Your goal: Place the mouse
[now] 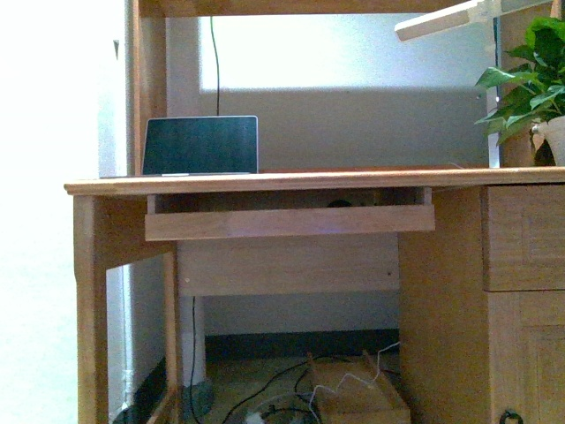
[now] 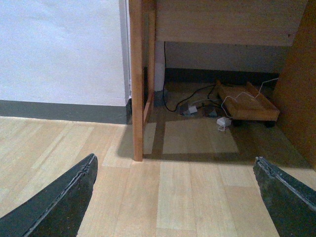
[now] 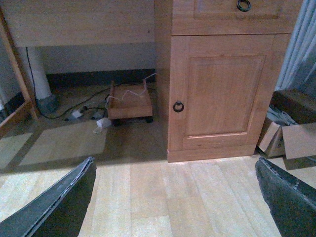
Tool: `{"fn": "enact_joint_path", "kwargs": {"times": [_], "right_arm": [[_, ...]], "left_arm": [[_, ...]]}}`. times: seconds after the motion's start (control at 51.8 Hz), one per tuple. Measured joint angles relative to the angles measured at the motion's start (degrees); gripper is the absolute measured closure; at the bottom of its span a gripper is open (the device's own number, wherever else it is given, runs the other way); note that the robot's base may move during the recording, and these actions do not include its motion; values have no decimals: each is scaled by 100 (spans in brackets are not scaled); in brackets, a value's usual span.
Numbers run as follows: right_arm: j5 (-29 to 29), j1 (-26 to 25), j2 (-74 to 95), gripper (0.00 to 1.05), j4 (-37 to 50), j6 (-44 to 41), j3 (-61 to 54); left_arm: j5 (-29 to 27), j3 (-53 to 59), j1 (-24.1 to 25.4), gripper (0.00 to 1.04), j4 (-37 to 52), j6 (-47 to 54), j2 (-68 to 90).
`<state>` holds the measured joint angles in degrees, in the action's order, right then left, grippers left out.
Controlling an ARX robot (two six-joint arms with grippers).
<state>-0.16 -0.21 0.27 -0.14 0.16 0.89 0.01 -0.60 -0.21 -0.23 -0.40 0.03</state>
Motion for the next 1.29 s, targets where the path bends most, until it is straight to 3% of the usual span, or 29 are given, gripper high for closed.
{"fn": "enact_joint_path", "kwargs": {"times": [1.292], "right_arm": [[0,0,0,7,0,0,0]], "left_arm": [[0,0,0,8,0,0,0]]}}
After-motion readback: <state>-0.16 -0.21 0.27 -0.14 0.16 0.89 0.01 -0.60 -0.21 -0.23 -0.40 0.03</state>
